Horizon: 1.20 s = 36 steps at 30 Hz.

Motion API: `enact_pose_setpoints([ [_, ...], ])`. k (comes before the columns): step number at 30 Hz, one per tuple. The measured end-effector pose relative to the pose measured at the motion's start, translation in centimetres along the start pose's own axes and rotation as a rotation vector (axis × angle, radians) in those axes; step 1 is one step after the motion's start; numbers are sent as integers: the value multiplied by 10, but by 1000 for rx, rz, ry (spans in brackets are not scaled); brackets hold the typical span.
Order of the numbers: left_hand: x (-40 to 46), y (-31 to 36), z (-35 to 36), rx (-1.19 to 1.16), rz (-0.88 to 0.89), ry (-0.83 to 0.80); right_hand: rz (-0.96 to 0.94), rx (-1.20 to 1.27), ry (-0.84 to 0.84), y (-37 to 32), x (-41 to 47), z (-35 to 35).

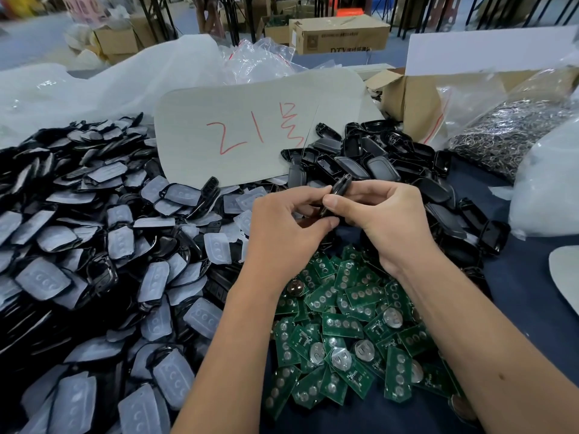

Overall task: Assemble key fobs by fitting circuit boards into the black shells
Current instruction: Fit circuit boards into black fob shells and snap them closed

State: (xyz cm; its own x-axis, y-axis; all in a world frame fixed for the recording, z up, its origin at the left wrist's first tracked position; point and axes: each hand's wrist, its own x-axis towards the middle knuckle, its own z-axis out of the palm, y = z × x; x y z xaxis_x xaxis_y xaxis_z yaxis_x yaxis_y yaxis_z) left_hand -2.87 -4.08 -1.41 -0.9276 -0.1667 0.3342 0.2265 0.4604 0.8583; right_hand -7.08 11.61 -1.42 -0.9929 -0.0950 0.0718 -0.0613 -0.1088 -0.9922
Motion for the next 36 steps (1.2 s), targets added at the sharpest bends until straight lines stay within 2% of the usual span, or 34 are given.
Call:
enact_pose_setpoints([
  [5, 1, -1, 4, -52, -12, 56, -67, -213, 60, 4, 2, 1],
  [8, 2, -3, 1, -133, -80, 38, -102, -304, -33, 1, 6, -8],
  [13, 2, -4, -1, -213, -110, -48, -137, -103, -256, -1, 11, -21],
  [20, 0, -2, -2, -247, -112, -132, -133, -56, -211, 0, 10, -18],
  [27, 3, -1, -3, -356, -171, 8, -109, 161, -226, -4, 8, -19],
  [32, 3, 0, -7, -508, -224, 23, -72, 227, -249, -5, 7, -18],
  [36, 4, 0, -8, -533, -232, 32, -55, 234, -270, -5, 7, -17],
])
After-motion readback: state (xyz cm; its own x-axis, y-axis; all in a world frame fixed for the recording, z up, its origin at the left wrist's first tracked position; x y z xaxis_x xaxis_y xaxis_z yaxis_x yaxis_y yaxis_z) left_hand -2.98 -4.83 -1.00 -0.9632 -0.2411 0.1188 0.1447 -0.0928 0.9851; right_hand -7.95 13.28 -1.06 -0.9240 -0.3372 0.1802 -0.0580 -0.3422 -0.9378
